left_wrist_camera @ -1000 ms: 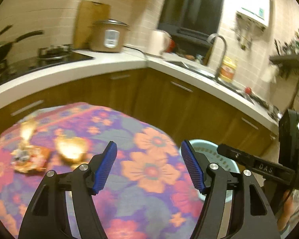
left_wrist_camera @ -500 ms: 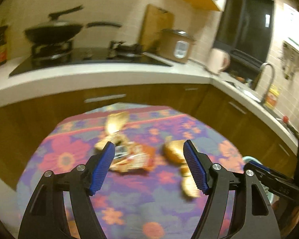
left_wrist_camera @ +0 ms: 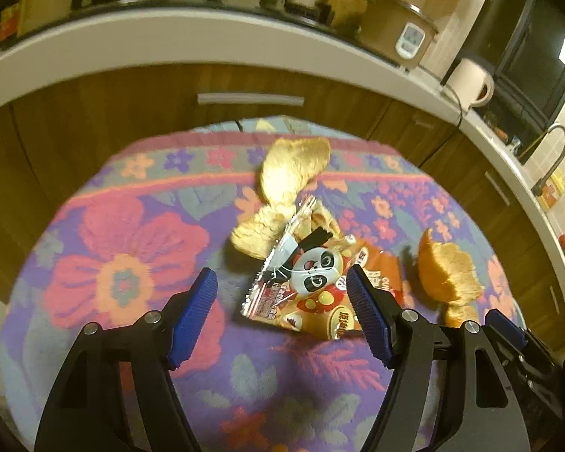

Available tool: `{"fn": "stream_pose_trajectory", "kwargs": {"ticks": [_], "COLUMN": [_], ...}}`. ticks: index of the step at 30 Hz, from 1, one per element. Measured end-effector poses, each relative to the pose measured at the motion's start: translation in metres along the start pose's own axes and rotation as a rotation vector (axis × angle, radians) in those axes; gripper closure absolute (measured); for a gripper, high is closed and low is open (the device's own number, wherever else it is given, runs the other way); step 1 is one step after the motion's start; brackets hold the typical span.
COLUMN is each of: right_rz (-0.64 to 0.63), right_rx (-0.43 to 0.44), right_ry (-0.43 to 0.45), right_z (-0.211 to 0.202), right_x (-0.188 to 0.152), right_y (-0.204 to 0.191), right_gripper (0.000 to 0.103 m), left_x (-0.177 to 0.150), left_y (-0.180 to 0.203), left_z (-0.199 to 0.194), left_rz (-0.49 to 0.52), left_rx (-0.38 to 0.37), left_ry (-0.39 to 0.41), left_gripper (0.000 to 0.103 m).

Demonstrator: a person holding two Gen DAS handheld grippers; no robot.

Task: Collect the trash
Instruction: 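Grasp the panda snack wrapper with the left tool while the right tool grasps an orange peel strip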

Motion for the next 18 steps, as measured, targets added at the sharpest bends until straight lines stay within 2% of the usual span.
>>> {"fn": "stream_pose_trajectory", "kwargs": {"ticks": [10,12,17,18], "right_rz": [-0.048,-0.070,-0.098,-0.097], "right_rx": [-0.040,-0.055,-0.079,-0.073], "right_ry": [-0.100,-0.104,-0.112,-0.112], "right_z": [0.024,0.025,0.027,0.027], "right_x": [-0.008,-0.009,-0.011,-0.011], "right_y": [-0.006,-0.010,-0.012,-0.013], "right_gripper": [0.053,0.054,0.073,0.076], "left_x": [-0.003,-0.005,-0.006,-0.006], "left_y": [0.012,0.015,0.020,0.020], "left_z": [0.012,0.012,0.014,0.014], "left_rz": [0.039,0.059,0.099,0.102], "left_rx": [0.048,0.083,0.137,0.143], "left_ry": [-0.002,0.006,0.012,0.013], "left_gripper": [0.035,0.042,0.050,0.055]}}
Point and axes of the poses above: each gripper's, at about its wrist camera, not at the fingertips, and z roughly the way its jaws point, y to its right, x to its top, the point moved 6 cm from there along z, roughly the way its jaws point, and after that the axes turned 5 degrees about x, right-handed, at the moved point
